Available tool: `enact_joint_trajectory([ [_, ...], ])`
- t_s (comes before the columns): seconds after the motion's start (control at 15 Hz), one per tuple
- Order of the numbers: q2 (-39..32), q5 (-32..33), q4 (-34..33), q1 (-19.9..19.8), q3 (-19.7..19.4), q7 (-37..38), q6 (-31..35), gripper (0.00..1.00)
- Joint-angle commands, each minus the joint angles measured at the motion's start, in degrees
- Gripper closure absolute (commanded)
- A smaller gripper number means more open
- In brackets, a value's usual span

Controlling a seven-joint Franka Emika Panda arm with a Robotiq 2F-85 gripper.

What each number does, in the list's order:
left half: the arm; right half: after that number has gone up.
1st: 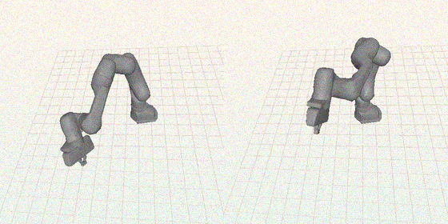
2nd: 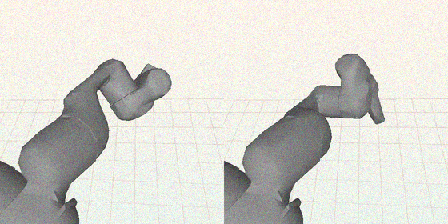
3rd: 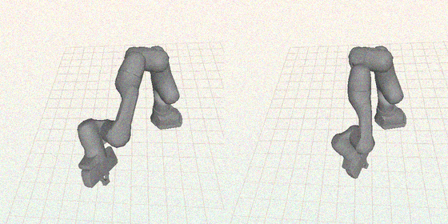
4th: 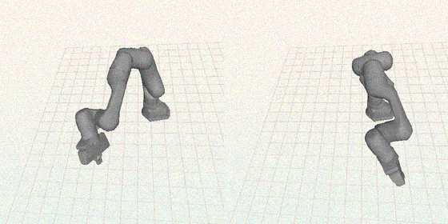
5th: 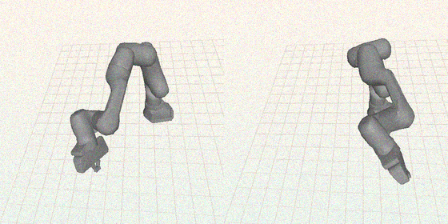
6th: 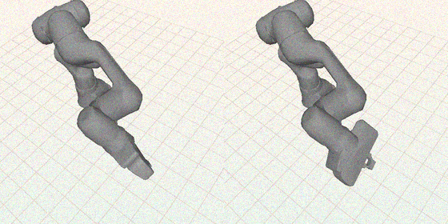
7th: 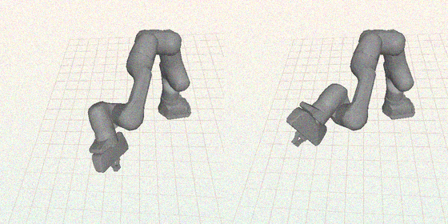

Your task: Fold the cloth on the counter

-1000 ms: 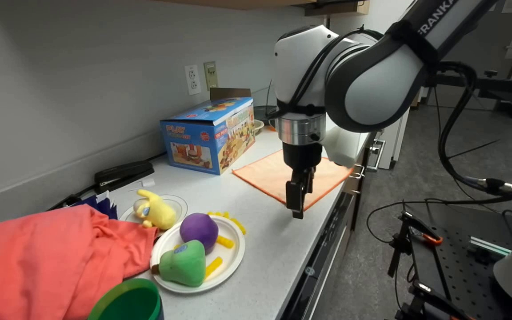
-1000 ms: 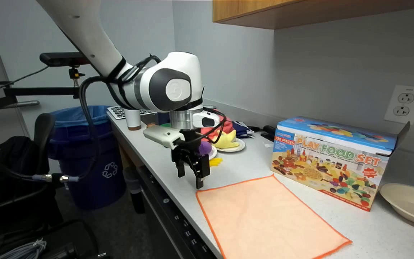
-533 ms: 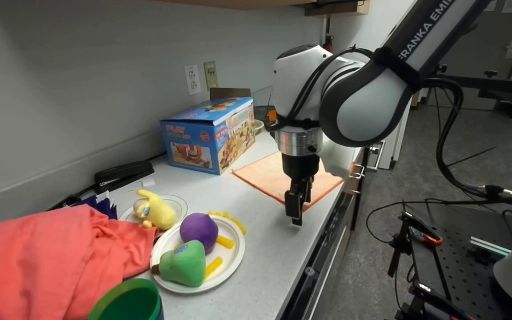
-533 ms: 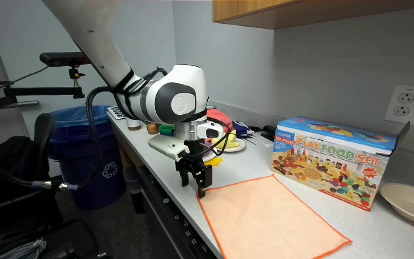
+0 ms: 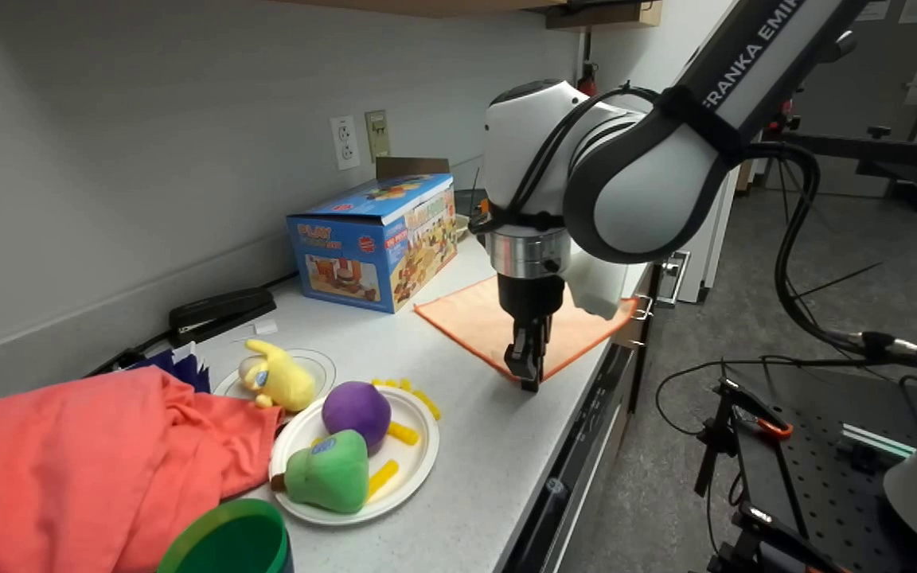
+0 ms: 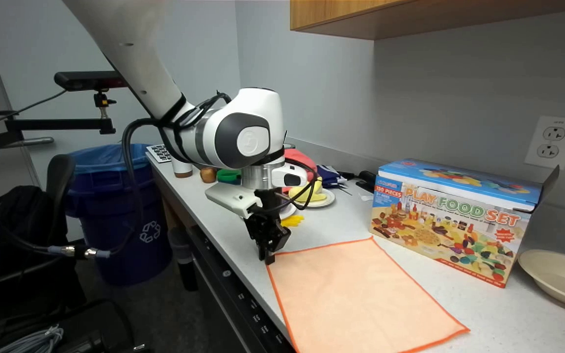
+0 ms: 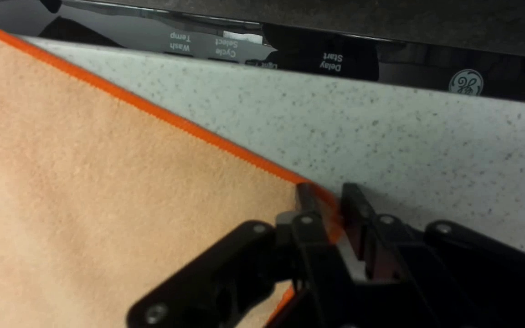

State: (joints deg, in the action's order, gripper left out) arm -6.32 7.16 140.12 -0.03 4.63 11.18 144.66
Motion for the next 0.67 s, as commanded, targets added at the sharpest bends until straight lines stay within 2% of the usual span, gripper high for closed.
enact_joint_trajectory([
  [0.0,-0.7,-0.5,-0.7,1.1,-1.2,-2.4,0.4,1.0],
  [0.27,1.3,-2.9,-0.3,1.3,-0.2,-6.3,-1.2,0.99],
  [0.53,5.0,-11.7,0.6,1.1,0.9,-16.1,-2.9,0.99],
  [0.6,5.9,-11.9,0.7,1.1,0.5,-16.7,-3.6,0.99],
])
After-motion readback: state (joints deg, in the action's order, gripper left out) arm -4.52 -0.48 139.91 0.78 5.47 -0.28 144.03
